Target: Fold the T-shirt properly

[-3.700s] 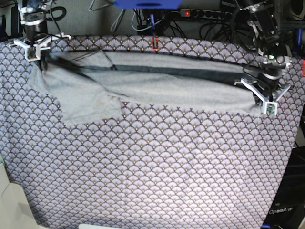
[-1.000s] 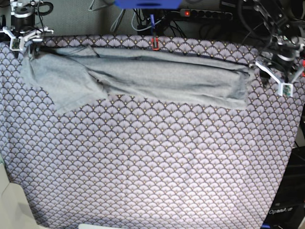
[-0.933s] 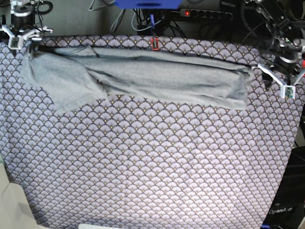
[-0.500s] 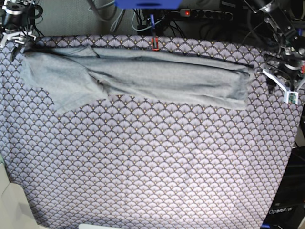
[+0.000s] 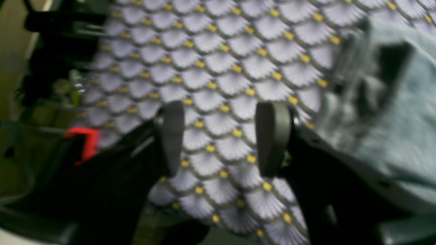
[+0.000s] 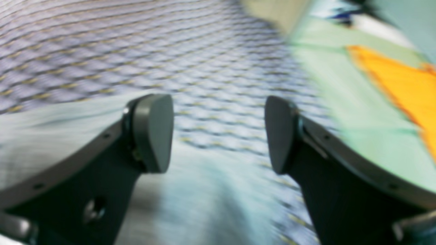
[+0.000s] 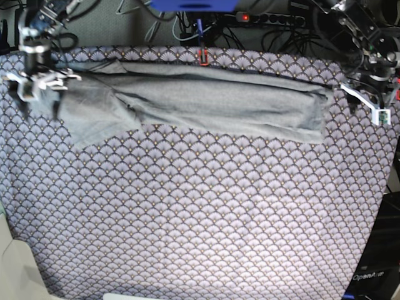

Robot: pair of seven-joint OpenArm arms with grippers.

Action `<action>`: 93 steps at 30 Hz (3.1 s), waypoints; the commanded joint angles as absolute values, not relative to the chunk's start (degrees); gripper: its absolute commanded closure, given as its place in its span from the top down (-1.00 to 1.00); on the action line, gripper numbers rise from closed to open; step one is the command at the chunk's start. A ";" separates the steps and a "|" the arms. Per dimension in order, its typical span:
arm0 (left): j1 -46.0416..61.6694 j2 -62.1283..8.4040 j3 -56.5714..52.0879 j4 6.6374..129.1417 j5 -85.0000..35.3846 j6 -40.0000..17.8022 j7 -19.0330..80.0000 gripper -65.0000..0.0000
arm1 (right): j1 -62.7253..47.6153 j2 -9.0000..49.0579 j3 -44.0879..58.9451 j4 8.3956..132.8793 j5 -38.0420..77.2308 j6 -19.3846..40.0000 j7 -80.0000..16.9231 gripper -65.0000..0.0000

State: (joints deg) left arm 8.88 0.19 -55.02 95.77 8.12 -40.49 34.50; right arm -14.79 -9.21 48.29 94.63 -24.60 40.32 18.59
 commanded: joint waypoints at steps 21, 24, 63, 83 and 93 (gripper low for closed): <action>8.48 2.86 -55.34 102.20 14.02 -40.00 33.27 0.02 | 1.98 1.10 31.25 86.02 -22.81 40.00 -13.41 0.31; 8.57 2.86 -55.34 103.34 14.02 -40.00 33.27 0.02 | 3.12 1.36 31.34 84.35 -22.81 40.00 -14.81 0.31; 8.48 2.77 -55.34 102.99 14.02 -40.00 33.27 0.02 | -1.80 1.01 30.90 89.63 -18.59 40.00 -18.33 -1.00; 8.66 2.86 -55.16 102.90 14.11 -40.00 33.01 0.02 | -24.13 -0.04 24.04 112.04 -10.15 40.00 -18.24 -1.00; 8.66 2.77 -55.16 102.90 14.11 -40.00 33.10 0.02 | -27.30 4.70 31.60 111.60 -1.45 40.00 -18.15 -1.00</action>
State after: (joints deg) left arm 8.88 3.46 -55.09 102.06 14.68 -40.29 34.30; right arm -27.16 4.16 31.24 110.96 -2.42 40.29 -19.35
